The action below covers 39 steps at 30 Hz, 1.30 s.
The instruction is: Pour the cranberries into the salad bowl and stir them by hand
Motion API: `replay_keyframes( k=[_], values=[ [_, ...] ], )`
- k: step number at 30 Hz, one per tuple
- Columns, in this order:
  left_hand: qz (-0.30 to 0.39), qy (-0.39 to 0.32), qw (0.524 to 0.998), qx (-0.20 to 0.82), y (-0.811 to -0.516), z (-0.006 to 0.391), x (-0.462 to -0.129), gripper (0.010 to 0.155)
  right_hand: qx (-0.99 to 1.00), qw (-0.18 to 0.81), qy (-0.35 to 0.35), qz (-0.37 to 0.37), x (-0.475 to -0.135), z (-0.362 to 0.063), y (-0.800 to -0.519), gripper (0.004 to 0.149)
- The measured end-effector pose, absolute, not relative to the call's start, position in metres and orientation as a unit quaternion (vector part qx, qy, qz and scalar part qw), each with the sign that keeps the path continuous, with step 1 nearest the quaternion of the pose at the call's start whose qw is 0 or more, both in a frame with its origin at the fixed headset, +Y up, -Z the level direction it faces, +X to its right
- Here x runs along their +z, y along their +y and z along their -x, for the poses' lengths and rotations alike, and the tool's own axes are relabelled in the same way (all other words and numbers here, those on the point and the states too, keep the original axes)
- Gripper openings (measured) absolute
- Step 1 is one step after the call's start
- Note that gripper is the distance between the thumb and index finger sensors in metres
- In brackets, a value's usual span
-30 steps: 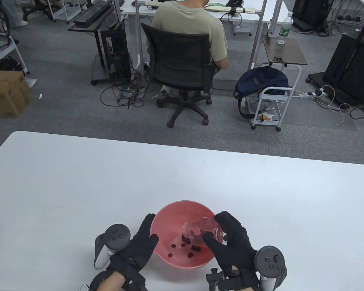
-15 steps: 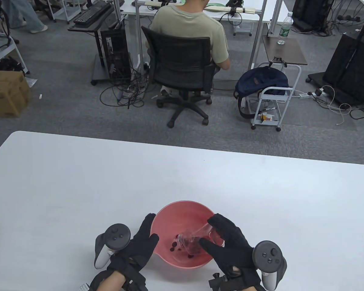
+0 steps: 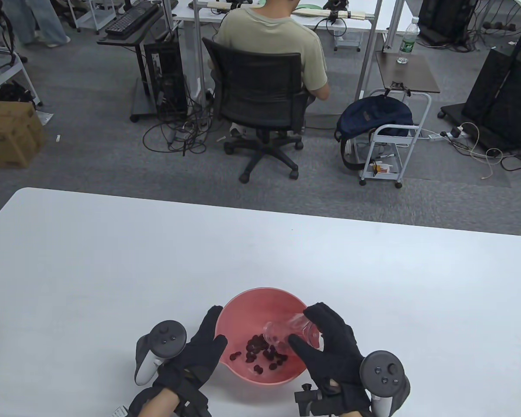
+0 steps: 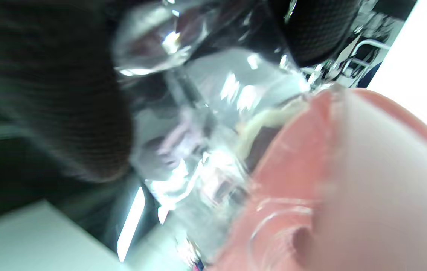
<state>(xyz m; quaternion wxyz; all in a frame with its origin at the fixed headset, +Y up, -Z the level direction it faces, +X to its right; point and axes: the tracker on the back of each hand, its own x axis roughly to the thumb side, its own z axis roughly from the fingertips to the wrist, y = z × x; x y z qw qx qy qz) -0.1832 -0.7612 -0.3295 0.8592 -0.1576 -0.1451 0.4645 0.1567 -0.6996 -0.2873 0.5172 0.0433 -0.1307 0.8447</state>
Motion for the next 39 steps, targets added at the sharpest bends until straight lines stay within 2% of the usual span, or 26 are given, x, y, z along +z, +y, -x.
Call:
replay_keyframes(
  k=[1,2,3,4,5,7,8,9,11,13,15,17,18,20,21,23,24,25,26,27,29,30,32,36,38,39],
  values=[
    [0.157,-0.144,0.860,0.464,-0.761,0.183,-0.329,0.071,0.820,0.557,-0.110,-0.069,-0.288,-0.156,-0.702,0.067],
    [0.156,-0.144,0.860,0.464,-0.761,0.183,-0.329,0.072,0.785,0.602,-0.139,-0.038,-0.285,-0.152,-0.703,0.067],
    [0.158,-0.144,0.860,0.464,-0.761,0.183,-0.329,0.072,0.786,0.592,-0.179,-0.005,-0.284,-0.152,-0.703,0.066],
    [0.158,-0.145,0.859,0.465,-0.761,0.184,-0.330,0.072,0.822,0.538,-0.187,-0.005,-0.285,-0.153,-0.701,0.067],
    [0.158,-0.145,0.859,0.465,-0.761,0.184,-0.330,0.072,0.841,0.514,-0.168,-0.020,-0.287,-0.154,-0.700,0.067],
    [0.157,-0.145,0.859,0.464,-0.761,0.183,-0.330,0.071,0.826,0.548,-0.113,-0.066,-0.289,-0.156,-0.704,0.067],
    [0.157,-0.144,0.859,0.465,-0.761,0.184,-0.330,0.071,0.783,0.604,-0.141,-0.030,-0.286,-0.154,-0.705,0.067],
    [0.158,-0.145,0.859,0.465,-0.762,0.184,-0.330,0.072,0.781,0.597,-0.183,0.006,-0.286,-0.155,-0.704,0.067],
    [0.158,-0.145,0.859,0.465,-0.762,0.184,-0.330,0.071,0.831,0.534,-0.151,-0.025,-0.289,-0.159,-0.700,0.068],
    [0.157,-0.143,0.859,0.465,-0.762,0.184,-0.330,0.071,0.798,0.587,-0.111,-0.081,-0.288,-0.158,-0.701,0.068],
    [0.158,-0.144,0.859,0.466,-0.762,0.184,-0.330,0.071,0.794,0.572,-0.204,-0.002,-0.282,-0.156,-0.699,0.067],
    [0.158,-0.145,0.859,0.466,-0.762,0.184,-0.330,0.072,0.844,0.509,-0.164,-0.031,-0.287,-0.158,-0.696,0.068],
    [0.157,-0.144,0.859,0.466,-0.762,0.184,-0.330,0.072,0.830,0.539,-0.124,-0.075,-0.287,-0.158,-0.699,0.068],
    [0.157,-0.143,0.859,0.466,-0.762,0.184,-0.330,0.072,0.777,0.607,-0.163,-0.033,-0.284,-0.154,-0.701,0.068],
    [0.158,-0.144,0.859,0.466,-0.762,0.185,-0.330,0.072,0.800,0.567,-0.195,-0.010,-0.284,-0.155,-0.699,0.067],
    [0.157,-0.144,0.859,0.466,-0.762,0.185,-0.330,0.072,0.849,0.506,-0.145,-0.042,-0.287,-0.158,-0.697,0.067],
    [0.157,-0.144,0.859,0.466,-0.762,0.184,-0.330,0.071,0.821,0.552,-0.117,-0.086,-0.288,-0.159,-0.700,0.068],
    [0.157,-0.143,0.859,0.466,-0.762,0.184,-0.330,0.071,0.785,0.602,-0.120,-0.080,-0.287,-0.157,-0.702,0.067],
    [0.158,-0.144,0.859,0.466,-0.763,0.184,-0.330,0.071,0.761,0.625,-0.173,-0.024,-0.284,-0.155,-0.702,0.067],
    [0.158,-0.144,0.859,0.466,-0.763,0.185,-0.330,0.071,0.783,0.590,-0.197,-0.008,-0.285,-0.156,-0.701,0.067],
    [0.158,-0.145,0.859,0.466,-0.763,0.185,-0.331,0.072,0.841,0.514,-0.169,-0.019,-0.287,-0.160,-0.699,0.068],
    [0.158,-0.144,0.859,0.466,-0.763,0.184,-0.331,0.071,0.830,0.537,-0.146,-0.039,-0.287,-0.162,-0.701,0.068],
    [0.158,-0.143,0.859,0.466,-0.763,0.184,-0.331,0.071,0.783,0.602,-0.157,-0.027,-0.287,-0.161,-0.702,0.068],
    [0.158,-0.144,0.859,0.466,-0.763,0.184,-0.331,0.071,0.846,0.507,-0.161,-0.030,-0.284,-0.161,-0.693,0.066],
    [0.158,-0.144,0.859,0.466,-0.763,0.184,-0.331,0.072,0.842,0.521,-0.129,-0.047,-0.285,-0.161,-0.692,0.066],
    [0.158,-0.144,0.859,0.466,-0.763,0.184,-0.331,0.071,0.808,0.571,-0.123,-0.074,-0.287,-0.162,-0.695,0.067]
  ],
)
